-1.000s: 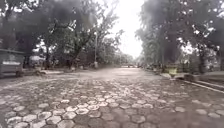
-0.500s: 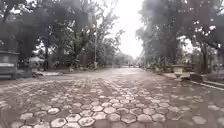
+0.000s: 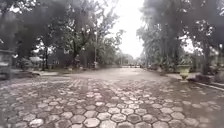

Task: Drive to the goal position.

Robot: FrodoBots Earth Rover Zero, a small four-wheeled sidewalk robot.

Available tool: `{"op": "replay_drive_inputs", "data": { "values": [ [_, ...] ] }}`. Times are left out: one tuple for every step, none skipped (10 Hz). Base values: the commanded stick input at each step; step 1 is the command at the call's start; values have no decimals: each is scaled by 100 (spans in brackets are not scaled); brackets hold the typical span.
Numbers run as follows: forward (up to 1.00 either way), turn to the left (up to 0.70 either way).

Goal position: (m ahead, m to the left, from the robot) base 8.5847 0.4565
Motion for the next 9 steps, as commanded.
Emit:
{"op": "replay_drive_inputs", "data": {
  "values": [
    [70,0],
    [70,0],
    [70,0],
    [70,0],
    [70,0],
    [70,0],
    [70,0],
    [70,0],
    [70,0]
  ]
}}
